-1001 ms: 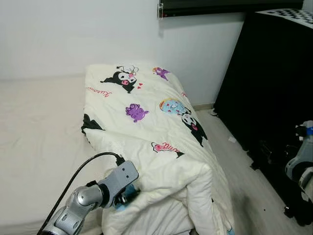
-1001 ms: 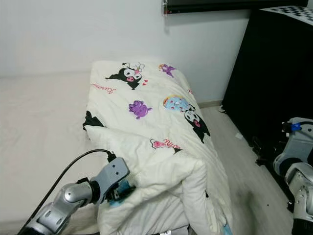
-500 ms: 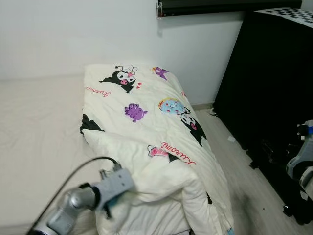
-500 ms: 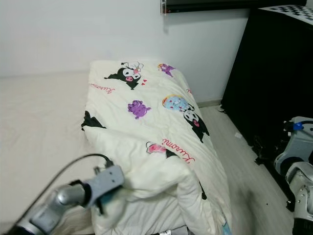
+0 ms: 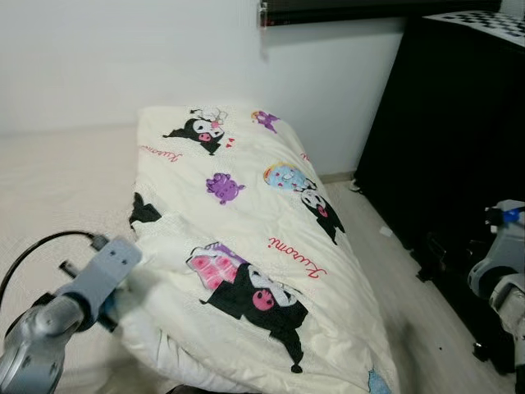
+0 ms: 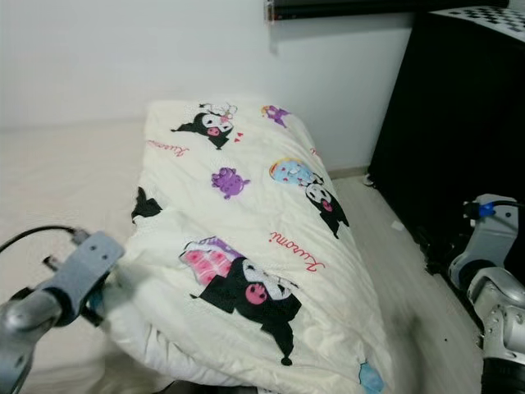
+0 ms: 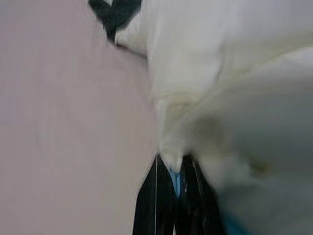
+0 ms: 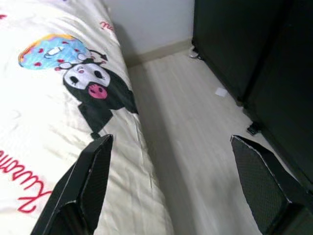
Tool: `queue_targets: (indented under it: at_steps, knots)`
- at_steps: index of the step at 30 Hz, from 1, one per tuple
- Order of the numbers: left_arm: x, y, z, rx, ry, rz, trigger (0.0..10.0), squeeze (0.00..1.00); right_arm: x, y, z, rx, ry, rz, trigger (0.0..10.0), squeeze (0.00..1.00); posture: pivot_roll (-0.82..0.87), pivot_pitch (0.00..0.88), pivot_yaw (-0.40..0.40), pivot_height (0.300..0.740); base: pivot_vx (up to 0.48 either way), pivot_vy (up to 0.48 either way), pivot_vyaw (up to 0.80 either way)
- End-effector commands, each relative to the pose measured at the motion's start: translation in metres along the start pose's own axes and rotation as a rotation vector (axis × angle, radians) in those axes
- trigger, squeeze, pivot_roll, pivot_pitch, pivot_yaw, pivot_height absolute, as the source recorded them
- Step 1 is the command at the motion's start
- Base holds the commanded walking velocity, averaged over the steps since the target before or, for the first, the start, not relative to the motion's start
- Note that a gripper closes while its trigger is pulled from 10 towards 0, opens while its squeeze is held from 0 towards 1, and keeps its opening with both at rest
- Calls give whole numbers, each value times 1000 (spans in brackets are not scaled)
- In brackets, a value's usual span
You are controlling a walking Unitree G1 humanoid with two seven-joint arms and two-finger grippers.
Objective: Clean up the room
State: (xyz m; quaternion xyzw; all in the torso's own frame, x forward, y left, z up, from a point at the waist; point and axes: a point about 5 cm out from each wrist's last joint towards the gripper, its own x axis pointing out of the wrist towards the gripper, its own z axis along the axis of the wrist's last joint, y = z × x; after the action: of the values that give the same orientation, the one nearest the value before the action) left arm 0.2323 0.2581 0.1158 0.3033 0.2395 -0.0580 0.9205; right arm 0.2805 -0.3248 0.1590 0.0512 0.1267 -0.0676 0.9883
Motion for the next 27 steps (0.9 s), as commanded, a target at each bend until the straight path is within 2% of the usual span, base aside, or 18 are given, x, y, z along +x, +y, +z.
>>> queue_targets:
  at_steps: [1,2,3,4,6,7,8,9,10,12,16,17,18,23,24,26,27]
  knots:
    - [-27,-1,-20,-92,63,83,0,0,4,2,-8,-6,27,13,10000,0,80,113,-39,601,0,0,0]
    - [-27,-1,-20,-92,63,83,0,0,4,2,-8,-6,27,13,10000,0,80,113,-39,601,0,0,0]
    - [-44,-8,-35,-156,112,109,0,0,7,4,-9,-8,35,24,10000,0,110,119,-46,601,0,0,0]
    - [-44,-8,-35,-156,112,109,0,0,7,4,-9,-8,35,24,10000,0,110,119,-46,601,0,0,0]
    - [-76,-26,-59,-280,220,157,0,0,13,11,-11,-9,46,51,10000,0,139,124,-51,601,0,0,0]
    - [-76,-26,-59,-280,220,157,0,0,13,11,-11,-9,46,51,10000,0,139,124,-51,601,0,0,0]
    - [-86,-32,-65,-318,255,171,0,0,15,13,-12,-11,50,61,10000,0,139,124,-51,601,0,0,0]
    - [-86,-32,-65,-318,255,171,0,0,15,13,-12,-11,50,61,10000,0,139,124,-51,601,0,0,0]
    - [-94,-37,-70,-341,289,181,0,0,16,16,-13,-11,52,70,10000,0,147,129,-54,601,0,0,0]
    - [-100,-41,-75,-351,314,190,0,0,18,18,-13,-10,55,79,10000,0,160,129,-58,601,0,0,0]
    - [-104,-50,-87,-369,360,225,0,0,19,25,-19,-15,70,101,10000,0,152,128,-58,601,0,0,0]
    - [-103,-54,-92,-369,377,233,5882,0,19,27,-20,-16,73,109,10000,0,149,127,-58,601,0,0,0]
    - [-101,-56,-95,-377,396,234,10000,0,19,27,-21,-16,75,113,10000,0,141,126,-55,601,0,0,0]
    - [-97,-61,-102,-380,440,221,10000,20,17,25,-24,-26,84,112,10000,0,137,127,-55,601,0,0,0]
    - [-94,-62,-103,-360,449,212,10000,1000,17,24,-25,-28,87,110,10000,0,126,127,-51,601,0,0,0]
    - [-94,-62,-103,-360,449,212,10000,1000,17,24,-25,-28,87,110,10000,0,126,127,-51,601,0,0,0]
    - [-89,-61,-105,-327,454,203,10000,1000,15,23,-26,-27,89,109,10000,0,114,127,-45,601,0,0,0]
